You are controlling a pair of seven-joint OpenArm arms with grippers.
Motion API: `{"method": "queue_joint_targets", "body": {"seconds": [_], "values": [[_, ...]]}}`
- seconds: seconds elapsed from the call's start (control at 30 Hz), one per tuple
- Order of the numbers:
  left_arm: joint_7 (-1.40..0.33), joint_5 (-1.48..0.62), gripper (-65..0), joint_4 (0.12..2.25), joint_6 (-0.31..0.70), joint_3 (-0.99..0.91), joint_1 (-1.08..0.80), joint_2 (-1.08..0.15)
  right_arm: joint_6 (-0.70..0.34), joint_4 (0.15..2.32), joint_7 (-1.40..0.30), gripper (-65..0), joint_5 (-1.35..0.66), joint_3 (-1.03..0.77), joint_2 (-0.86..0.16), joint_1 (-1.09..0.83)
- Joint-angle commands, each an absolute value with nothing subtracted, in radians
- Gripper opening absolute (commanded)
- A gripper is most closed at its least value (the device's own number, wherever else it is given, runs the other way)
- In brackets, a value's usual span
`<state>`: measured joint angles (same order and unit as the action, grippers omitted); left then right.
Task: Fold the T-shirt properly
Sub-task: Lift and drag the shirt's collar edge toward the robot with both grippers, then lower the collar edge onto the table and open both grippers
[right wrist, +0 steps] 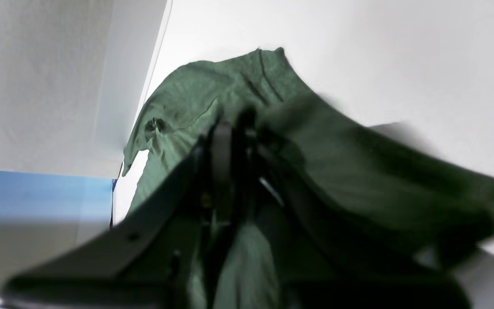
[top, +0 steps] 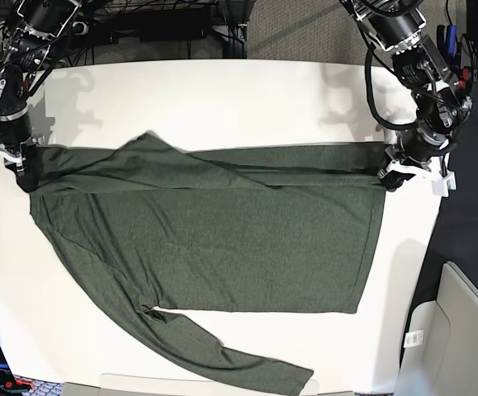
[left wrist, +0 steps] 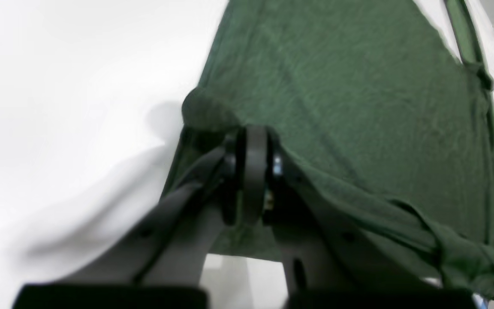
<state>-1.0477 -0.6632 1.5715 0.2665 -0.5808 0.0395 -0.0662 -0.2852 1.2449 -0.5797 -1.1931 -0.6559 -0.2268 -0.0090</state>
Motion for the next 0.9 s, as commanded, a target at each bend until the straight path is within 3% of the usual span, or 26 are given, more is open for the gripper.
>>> {"method": "queue_joint_targets", "body": {"seconds": [0.0, 0.1, 0.2, 0.47, 0.87], "values": [[-1.032, -0.677, -60.3, 1.584, 0.271, -0.582, 0.051, -0.081, -0.283, 1.256, -0.573, -55.4, -1.207, -0.659, -0.240, -0.008], [-1.035, -0.677, -52.8, 1.592, 0.254, -0.582, 0.045, -0.082, -0.283, 1.268, -0.573, -49.3, -1.214, -0.659, -0.240, -0.038], [-1.036, -0.682, -48.9, 1.621, 0.176, -0.582, 0.018, -0.082, -0.283, 1.307, -0.575, -46.8, -1.214, -0.657, -0.240, -0.071], [-1.145, -0.685, -48.2, 1.817, 0.171, -0.582, -0.108, -0.077, -0.283, 1.438, -0.575, -46.6, -1.216, -0.656, -0.240, -0.197], [-1.167, -0.685, -45.7, 1.733, 0.171, -0.547, -0.131, -0.041, -0.283, 1.434, -0.575, -46.5, -1.218, -0.653, -0.211, -0.213]]}}
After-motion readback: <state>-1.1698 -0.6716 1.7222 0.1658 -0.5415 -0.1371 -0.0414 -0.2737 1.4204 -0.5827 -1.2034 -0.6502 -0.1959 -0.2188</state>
